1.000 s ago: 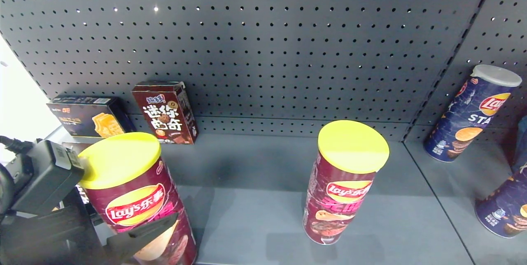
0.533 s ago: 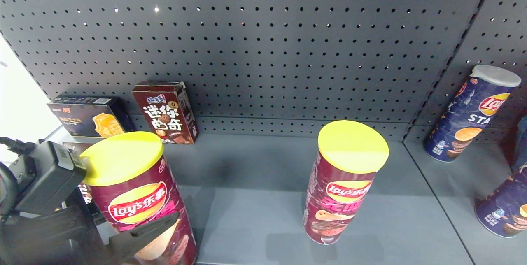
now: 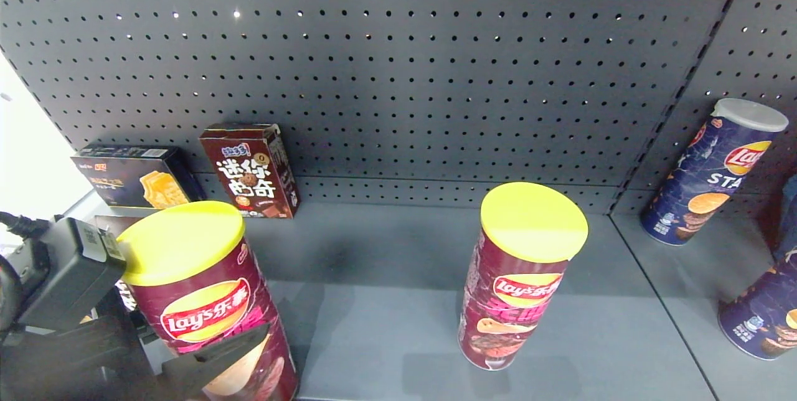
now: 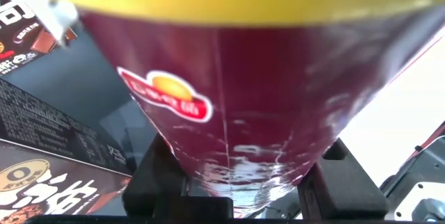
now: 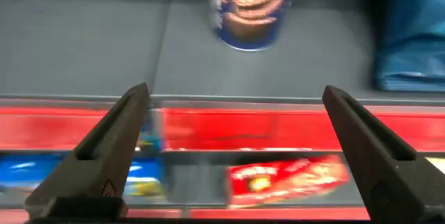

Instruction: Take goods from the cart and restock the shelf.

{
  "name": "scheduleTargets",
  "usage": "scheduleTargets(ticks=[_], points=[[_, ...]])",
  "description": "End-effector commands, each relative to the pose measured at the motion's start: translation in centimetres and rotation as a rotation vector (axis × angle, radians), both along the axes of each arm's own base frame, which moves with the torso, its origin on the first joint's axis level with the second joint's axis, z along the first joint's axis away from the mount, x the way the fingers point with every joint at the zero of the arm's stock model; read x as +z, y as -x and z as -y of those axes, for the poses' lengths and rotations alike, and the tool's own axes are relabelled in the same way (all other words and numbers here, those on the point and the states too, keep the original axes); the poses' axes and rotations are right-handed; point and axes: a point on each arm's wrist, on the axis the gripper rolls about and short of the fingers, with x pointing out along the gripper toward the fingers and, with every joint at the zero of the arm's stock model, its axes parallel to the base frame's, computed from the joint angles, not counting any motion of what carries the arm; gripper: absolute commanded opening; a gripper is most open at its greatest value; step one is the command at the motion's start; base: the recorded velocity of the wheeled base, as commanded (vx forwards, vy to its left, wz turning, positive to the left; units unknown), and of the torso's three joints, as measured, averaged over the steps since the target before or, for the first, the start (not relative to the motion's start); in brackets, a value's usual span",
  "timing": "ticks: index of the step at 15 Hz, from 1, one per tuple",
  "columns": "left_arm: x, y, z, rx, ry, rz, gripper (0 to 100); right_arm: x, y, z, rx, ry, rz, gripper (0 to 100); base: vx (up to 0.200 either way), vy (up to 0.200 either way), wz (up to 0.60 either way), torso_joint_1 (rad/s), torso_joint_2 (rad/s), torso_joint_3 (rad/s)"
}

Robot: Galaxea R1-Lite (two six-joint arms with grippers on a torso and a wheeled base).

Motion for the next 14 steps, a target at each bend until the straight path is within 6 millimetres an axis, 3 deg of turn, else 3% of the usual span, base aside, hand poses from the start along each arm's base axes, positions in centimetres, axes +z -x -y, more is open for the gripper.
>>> scheduleTargets(ticks=[1,4,14], points=[[0.0,0.0,0.0,0.000,0.000,-0.002,0,-0.1,0.1,0.5,-0.265,-0.071,0.006,100,0.000,0.000,0.00,0.000,0.00,0.000],[-0.1,0.0,0.0,-0.004,-0.002,-0.005,0,-0.5,0.0,0.3,-0.140,-0.029,-0.022,100,0.000,0.000,0.00,0.000,0.00,0.000],[1.1,-0.1,0.2,-0.011,0.019,0.034,0,-0.5,0.0,0.3,-0.133,-0.011,-0.029,100,0.000,0.000,0.00,0.000,0.00,0.000]])
